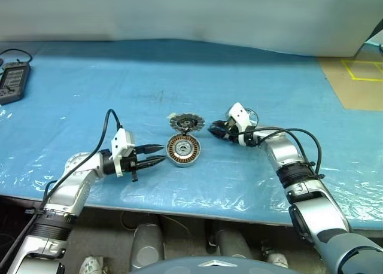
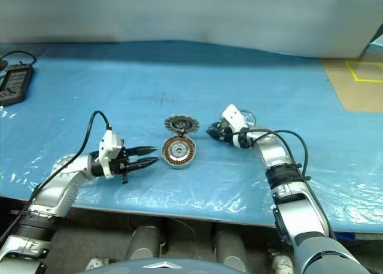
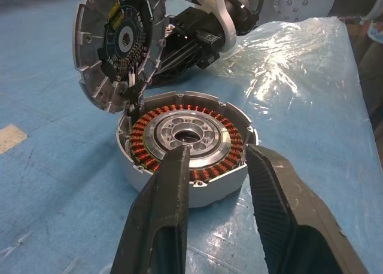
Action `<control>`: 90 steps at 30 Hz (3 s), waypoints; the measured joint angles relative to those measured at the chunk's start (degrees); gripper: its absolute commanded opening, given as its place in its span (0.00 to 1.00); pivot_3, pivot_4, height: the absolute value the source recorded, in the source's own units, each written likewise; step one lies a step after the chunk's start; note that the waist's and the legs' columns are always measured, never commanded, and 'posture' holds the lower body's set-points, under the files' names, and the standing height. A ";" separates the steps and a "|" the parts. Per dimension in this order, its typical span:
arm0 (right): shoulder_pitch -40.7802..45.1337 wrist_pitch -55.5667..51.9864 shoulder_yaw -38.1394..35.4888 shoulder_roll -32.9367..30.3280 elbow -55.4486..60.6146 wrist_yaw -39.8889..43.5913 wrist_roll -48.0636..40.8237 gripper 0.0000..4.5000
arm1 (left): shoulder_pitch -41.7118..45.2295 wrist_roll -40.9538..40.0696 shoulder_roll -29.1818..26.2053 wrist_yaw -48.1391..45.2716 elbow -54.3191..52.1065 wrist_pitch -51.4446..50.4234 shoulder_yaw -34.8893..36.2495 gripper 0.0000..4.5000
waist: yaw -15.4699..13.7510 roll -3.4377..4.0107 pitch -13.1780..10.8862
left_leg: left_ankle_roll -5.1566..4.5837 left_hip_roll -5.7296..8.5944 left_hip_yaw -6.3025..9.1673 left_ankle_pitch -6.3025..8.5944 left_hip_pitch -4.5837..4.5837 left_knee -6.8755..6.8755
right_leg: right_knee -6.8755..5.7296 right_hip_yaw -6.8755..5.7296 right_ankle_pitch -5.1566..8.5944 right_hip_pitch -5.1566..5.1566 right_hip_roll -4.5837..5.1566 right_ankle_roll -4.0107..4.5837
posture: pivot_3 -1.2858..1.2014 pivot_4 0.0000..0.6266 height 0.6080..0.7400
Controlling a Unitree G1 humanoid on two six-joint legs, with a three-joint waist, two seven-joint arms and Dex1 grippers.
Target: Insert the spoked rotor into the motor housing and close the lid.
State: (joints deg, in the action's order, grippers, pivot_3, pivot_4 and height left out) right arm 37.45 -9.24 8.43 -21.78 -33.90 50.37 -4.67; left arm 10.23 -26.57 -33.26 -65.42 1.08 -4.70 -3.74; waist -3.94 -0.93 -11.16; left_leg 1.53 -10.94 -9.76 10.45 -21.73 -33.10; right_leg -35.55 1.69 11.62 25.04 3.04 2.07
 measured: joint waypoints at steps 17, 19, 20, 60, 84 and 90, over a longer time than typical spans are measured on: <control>-10.38 -7.21 2.20 -8.52 27.01 13.58 -3.41 0.13 | -3.91 4.38 0.71 -1.70 0.23 6.69 -0.39 0.34 | -0.03 0.00 0.00 | -0.24 -0.06 -0.02 0.14 0.06 0.08 | 0.08 -0.01 0.01 -0.01 -0.01 -0.01 | 0.52 0.24 1.00; -10.12 -8.04 3.15 -8.43 28.65 14.52 -3.91 0.13 | -3.91 4.40 1.06 -1.66 0.22 6.80 -0.40 0.34 | -0.02 0.00 0.00 | -0.24 -0.06 -0.02 0.14 0.05 0.08 | 0.10 0.00 0.01 0.00 -0.01 -0.01 | 0.52 0.24 1.00; -9.94 -8.61 3.58 -7.94 29.29 14.72 -4.34 0.13 | -3.91 4.40 1.29 -1.59 0.23 6.85 -0.40 0.34 | 0.00 0.00 0.00 | -0.24 -0.06 -0.03 0.14 0.05 0.08 | 0.10 0.00 0.01 0.00 -0.01 0.00 | 0.52 0.24 1.00; -4.16 -6.20 11.38 3.59 20.86 11.15 -1.78 0.33 | -2.21 4.37 3.85 -0.56 4.69 11.27 0.08 0.34 | 0.04 -0.02 0.02 | -0.23 -0.05 -0.03 0.14 0.06 0.09 | 0.03 0.00 0.00 0.01 0.00 0.00 | 0.52 0.24 1.00; -7.54 -12.89 5.51 -6.78 31.30 15.94 -8.59 0.01 | -2.23 3.84 3.52 0.38 1.18 7.60 0.02 0.34 | -0.10 -0.04 0.03 | -0.23 -0.03 -0.03 0.14 0.06 0.07 | 0.04 0.00 0.00 -0.02 0.01 0.00 | 0.52 0.24 1.00; -4.21 -12.05 0.87 -13.38 24.60 11.77 -6.22 0.09 | -1.30 3.79 3.68 -0.37 1.17 7.19 -0.03 0.34 | -0.01 -0.04 0.03 | -0.20 0.02 -0.03 0.12 0.14 0.06 | -0.01 0.03 0.00 -0.06 0.02 0.00 | 0.52 0.24 1.00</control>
State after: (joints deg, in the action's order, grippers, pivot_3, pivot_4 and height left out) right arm 33.24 -21.29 9.31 -35.16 -9.30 62.14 -10.89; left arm 8.93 -22.78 -29.58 -65.80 2.26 2.49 -3.77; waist -3.95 -0.97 -11.13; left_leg 1.33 -10.92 -9.79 10.57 -21.59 -33.05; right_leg -35.56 1.73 11.62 24.98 3.07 2.07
